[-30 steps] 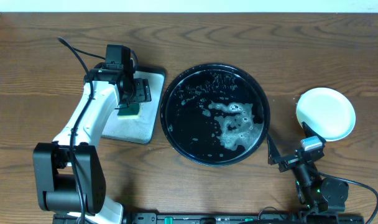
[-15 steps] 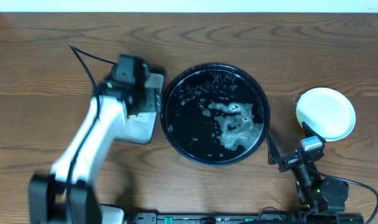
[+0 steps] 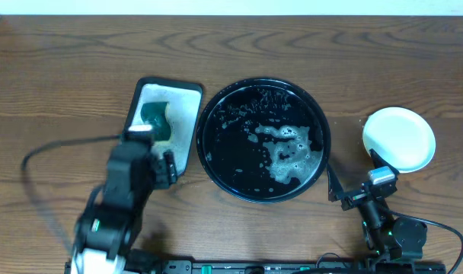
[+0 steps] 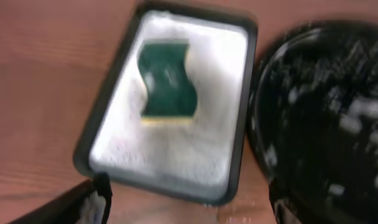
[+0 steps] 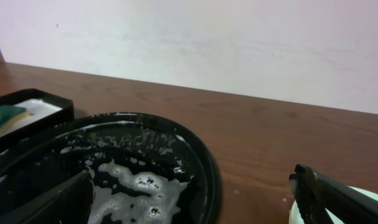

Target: Clean dirty plates on tray and stack at the side

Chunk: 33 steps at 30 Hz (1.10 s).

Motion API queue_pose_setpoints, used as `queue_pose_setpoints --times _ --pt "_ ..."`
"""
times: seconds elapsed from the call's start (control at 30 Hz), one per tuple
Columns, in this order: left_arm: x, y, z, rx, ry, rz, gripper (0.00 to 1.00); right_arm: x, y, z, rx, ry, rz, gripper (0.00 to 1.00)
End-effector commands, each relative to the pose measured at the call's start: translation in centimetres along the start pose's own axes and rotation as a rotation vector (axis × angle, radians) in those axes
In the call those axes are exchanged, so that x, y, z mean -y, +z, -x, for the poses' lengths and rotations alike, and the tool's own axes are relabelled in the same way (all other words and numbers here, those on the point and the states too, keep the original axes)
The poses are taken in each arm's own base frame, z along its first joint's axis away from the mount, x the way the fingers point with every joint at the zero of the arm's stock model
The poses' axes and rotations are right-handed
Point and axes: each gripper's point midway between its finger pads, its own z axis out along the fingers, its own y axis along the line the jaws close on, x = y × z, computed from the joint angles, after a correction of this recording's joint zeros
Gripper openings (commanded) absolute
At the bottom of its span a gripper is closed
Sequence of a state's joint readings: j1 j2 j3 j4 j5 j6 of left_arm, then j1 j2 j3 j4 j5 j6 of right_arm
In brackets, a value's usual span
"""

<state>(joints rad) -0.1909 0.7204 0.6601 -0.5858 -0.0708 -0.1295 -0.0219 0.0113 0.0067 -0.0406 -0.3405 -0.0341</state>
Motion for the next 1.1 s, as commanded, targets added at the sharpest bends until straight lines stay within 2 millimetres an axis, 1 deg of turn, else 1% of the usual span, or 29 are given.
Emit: queue_pose_setpoints --times 0.0,0.07,0.17,0.3,0.47,0.63,0.83,0.93,1.07 --pt "0.0 -2.1 1.5 0.195 -0.032 -0.063 0.82 -0.5 0.0 -0.1 -0.001 -0.008 0.021 0.99" --pt "-0.5 -3.2 2.2 0.305 -0.054 -0.073 0.82 -0.5 0.0 -0.1 -0.001 -0.008 0.021 0.99" --pt "-1.0 -4.2 2.2 0.422 -0.075 -0.087 0.82 -0.5 0.0 -0.1 -0.001 -0.008 0.021 0.99" --pt "-1.3 -4.7 1.7 0.531 -0.085 -0.1 0.82 -0.5 0.0 -0.1 -0.001 -0.008 0.021 0.99" --pt "-1.6 -5.0 1.6 0.64 -0.089 -0.103 0.82 -0.5 0.0 -0.1 -0.001 -0.008 0.021 0.99" --pt "-1.7 -3.3 1.0 0.647 -0.089 -0.103 0.82 -0.5 0.0 -0.1 -0.001 -0.008 0.021 0.99" --pt "-1.8 -0.2 -0.5 0.672 -0.089 -0.108 0.82 -0.5 0.0 -0.1 -0.001 -0.008 0.021 0.99" --pt "-1.9 0.4 -1.2 0.643 -0.089 -0.102 0.82 -0.5 0.0 -0.1 -0.001 -0.008 0.021 0.99" --pt "-2.0 0.5 -1.3 0.637 -0.092 -0.094 0.82 -0.5 0.0 -0.1 -0.001 -0.008 0.021 0.99"
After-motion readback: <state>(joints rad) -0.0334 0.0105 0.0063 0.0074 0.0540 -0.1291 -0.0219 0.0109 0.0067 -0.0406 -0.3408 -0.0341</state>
